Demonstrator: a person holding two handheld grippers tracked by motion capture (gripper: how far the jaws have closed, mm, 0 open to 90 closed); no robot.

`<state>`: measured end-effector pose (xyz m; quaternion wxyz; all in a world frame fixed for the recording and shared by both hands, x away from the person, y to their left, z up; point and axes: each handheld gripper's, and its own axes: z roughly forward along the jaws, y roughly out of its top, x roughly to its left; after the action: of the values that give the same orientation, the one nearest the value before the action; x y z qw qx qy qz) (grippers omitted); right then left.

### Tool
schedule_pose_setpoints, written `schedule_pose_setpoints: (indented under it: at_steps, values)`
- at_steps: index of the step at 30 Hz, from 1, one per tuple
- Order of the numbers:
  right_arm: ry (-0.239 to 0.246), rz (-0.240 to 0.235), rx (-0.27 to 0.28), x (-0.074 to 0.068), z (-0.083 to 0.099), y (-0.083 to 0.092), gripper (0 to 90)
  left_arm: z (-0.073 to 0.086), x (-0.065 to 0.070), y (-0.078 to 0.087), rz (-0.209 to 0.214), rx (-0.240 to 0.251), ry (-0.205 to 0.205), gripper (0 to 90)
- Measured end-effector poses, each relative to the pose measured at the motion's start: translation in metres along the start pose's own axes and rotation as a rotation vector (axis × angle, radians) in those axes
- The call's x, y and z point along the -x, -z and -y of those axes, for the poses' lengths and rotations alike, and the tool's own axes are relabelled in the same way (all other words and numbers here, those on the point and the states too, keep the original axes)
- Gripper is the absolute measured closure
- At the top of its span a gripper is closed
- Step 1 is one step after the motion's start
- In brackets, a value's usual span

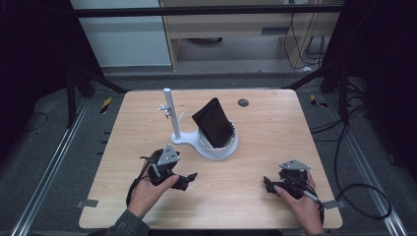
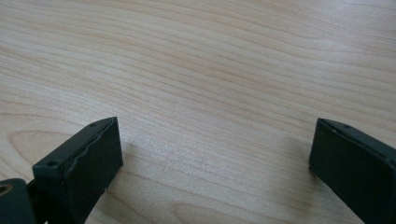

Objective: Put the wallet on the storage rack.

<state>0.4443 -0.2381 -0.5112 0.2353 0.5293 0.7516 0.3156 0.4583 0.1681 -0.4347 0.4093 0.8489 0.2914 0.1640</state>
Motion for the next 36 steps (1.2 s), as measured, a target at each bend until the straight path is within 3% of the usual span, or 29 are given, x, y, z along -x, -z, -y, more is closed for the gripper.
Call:
schedule_pose_setpoints:
  at_steps: [6,7,10,11,19,28,34,36]
  values:
    - [-0.011,-0.014,0.006,0.001,0.001,-0.001,2.0,0.021,-0.012,-0.003,-0.021,-0.035,0.039,4.5]
    - [-0.008,-0.014,0.006,0.001,0.001,-0.001,1.9,0.03,-0.018,-0.004,-0.049,-0.059,0.053,4.5]
    - [-0.009,-0.015,0.005,0.001,0.001,-0.001,1.6,0.04,-0.027,-0.004,-0.064,-0.071,0.086,4.7]
    - [-0.009,-0.014,0.005,0.001,0.001,-0.001,1.6,0.05,-0.036,-0.004,-0.084,-0.076,0.123,4.7]
    - [-0.006,-0.014,0.005,0.001,0.001,-0.002,1.2,0.075,-0.059,-0.002,-0.157,-0.121,0.186,5.0]
    - [-0.005,-0.014,0.005,0.001,0.001,-0.002,1.0,0.088,-0.073,-0.002,-0.206,-0.176,0.206,5.0]
    - [-0.004,-0.015,0.004,0.001,0.001,-0.002,1.0,0.09,-0.077,-0.003,-0.209,-0.161,0.215,2.3]
    - [-0.003,-0.014,0.005,0.001,0.001,-0.002,1.1,0.094,-0.082,-0.004,-0.213,-0.13,0.215,0.0]
